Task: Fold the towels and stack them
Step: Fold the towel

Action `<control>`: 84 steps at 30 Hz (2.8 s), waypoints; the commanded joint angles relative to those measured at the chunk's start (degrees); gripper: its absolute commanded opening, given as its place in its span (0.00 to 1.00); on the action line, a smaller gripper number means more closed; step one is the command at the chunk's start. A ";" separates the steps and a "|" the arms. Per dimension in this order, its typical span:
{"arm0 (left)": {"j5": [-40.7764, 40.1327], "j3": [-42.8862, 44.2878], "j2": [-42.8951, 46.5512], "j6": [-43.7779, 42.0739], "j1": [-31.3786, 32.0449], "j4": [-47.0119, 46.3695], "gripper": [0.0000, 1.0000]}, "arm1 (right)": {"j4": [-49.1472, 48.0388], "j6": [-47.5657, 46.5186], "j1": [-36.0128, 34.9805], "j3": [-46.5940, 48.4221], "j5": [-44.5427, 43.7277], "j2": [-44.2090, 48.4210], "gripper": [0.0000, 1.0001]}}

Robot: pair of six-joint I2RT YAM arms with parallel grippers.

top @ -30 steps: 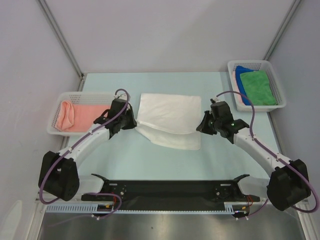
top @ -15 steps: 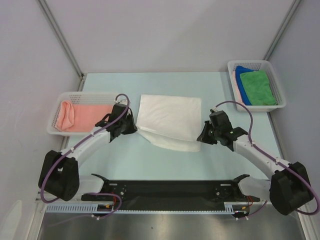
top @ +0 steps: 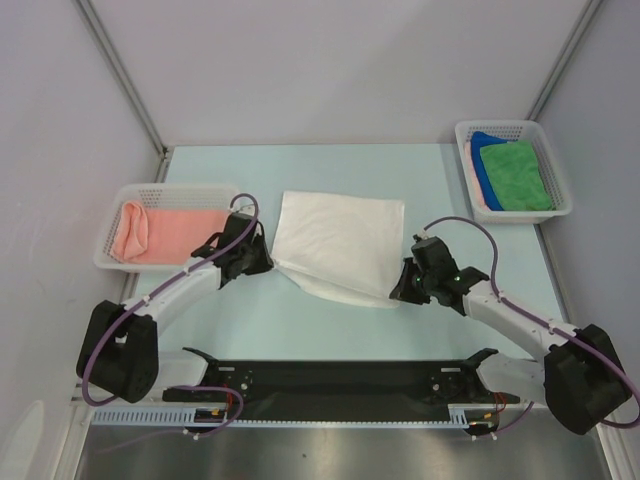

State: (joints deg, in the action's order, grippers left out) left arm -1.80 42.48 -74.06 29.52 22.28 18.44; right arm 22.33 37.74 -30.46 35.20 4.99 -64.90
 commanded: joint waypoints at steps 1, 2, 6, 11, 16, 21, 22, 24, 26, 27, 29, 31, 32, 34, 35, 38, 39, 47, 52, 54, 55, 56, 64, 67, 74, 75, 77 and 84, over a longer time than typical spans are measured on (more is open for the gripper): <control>-0.39 -0.73 1.11 1.07 0.30 -2.09 0.16 | -1.67 1.90 -0.57 -2.23 -0.42 -0.05 0.05; -0.39 -0.82 1.11 0.98 0.30 -2.09 0.21 | -1.85 1.99 -0.57 -2.59 -0.42 0.13 0.09; -1.62 -0.73 1.64 0.89 0.30 -1.48 0.36 | -0.54 2.26 -0.66 -3.30 -1.21 2.67 0.38; -2.15 1.37 3.22 0.72 0.30 0.72 0.48 | 3.07 2.08 -0.13 0.47 -3.58 6.19 0.59; -3.72 7.42 5.16 -0.42 0.39 4.75 0.52 | 2.30 0.32 7.58 5.66 -3.59 4.80 0.59; -4.87 15.60 2.71 -2.62 0.39 7.05 0.60 | -4.48 -0.91 15.42 12.68 -4.99 -5.56 0.56; -5.22 19.01 1.56 -3.23 0.39 7.66 0.62 | -5.96 -1.95 16.30 16.62 -7.69 -8.11 0.56; -5.75 23.59 -1.07 -5.43 0.39 9.59 0.66 | -7.47 -3.01 16.74 20.24 -8.77 -15.76 0.55; -6.19 29.22 -4.67 -8.24 0.31 9.51 0.68 | -9.93 -4.07 17.36 25.34 -8.43 -22.85 0.55; -8.20 33.07 -8.08 -9.90 0.30 8.99 0.70 | -10.11 -4.16 17.54 27.44 -8.42 -25.51 0.54; -9.00 37.48 -13.45 -10.71 -0.13 9.25 0.70 | -11.16 -4.33 18.15 32.54 -8.16 -32.00 0.54; -9.01 44.58 -19.51 -11.67 -0.57 10.39 0.69 | -11.17 -4.34 18.85 35.89 -6.41 -35.63 0.53; -9.27 46.45 -24.41 -12.11 -0.66 10.13 0.69 | -11.16 -4.60 19.20 38.86 -5.97 -37.47 0.53; -8.57 52.84 -30.15 -12.38 -1.10 10.91 0.68 | -10.38 -5.13 19.47 41.95 -5.61 -42.04 0.53; -8.22 54.88 -35.05 -12.38 -1.54 11.53 0.68 | -10.29 -5.22 19.65 43.10 -5.61 -43.19 0.53; -7.34 61.13 -40.88 -12.38 -2.33 12.67 0.68 | -9.68 -6.62 20.00 46.62 -4.38 -47.06 0.53; -7.34 62.62 -44.03 -12.29 -2.59 13.29 0.68 | -9.32 -7.32 20.09 48.02 -4.21 -48.03 0.53; -2.43 64.75 -50.47 -11.24 -4.44 14.17 0.66 | -9.06 -9.08 20.70 49.00 -1.66 -52.60 0.53; -0.22 64.92 -52.85 -11.06 -5.06 13.21 0.65 | -10.46 -9.43 20.97 47.86 -1.48 -53.22 0.54; 0.13 65.45 -54.08 -10.89 -5.32 13.20 0.65 | -10.29 -9.44 21.14 48.47 -1.57 -54.27 0.53; 0.13 65.71 -54.43 -10.88 -5.41 13.20 0.65 | -10.29 -9.44 21.23 48.73 -1.48 -54.62 0.53; 0.22 65.89 -55.13 -10.88 -5.58 13.20 0.64 | -10.11 -9.44 21.40 49.08 -1.39 -55.06 0.52; -0.39 67.64 -57.86 -11.32 -6.55 12.50 0.63 | -8.97 -9.87 22.02 51.10 -2.71 -57.00 0.44; -2.31 69.22 -58.91 -11.76 -6.46 13.12 0.64 | -8.79 -10.14 22.28 51.98 -3.23 -57.44 0.43; -1.02 71.43 -61.90 -12.47 -6.46 12.33 0.64 | -7.56 -10.84 22.37 55.24 -3.33 -59.19 0.38; -0.75 71.60 -62.34 -12.21 -6.46 12.15 0.64 | -7.30 -10.93 22.37 55.59 -3.24 -59.46 0.38; 0.91 71.34 -62.78 -11.85 -6.46 11.89 0.63 | -7.12 -11.37 22.37 56.12 -3.32 -59.81 0.38; 4.44 67.74 -62.79 -10.18 -6.55 8.29 0.61 | -5.72 -11.54 22.11 56.21 -3.15 -59.38 0.39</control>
State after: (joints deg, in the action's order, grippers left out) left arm -0.84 111.55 -135.96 18.46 16.03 29.50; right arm 15.14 27.27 -8.40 89.71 2.61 -124.29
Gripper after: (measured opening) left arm 0.611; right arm 0.374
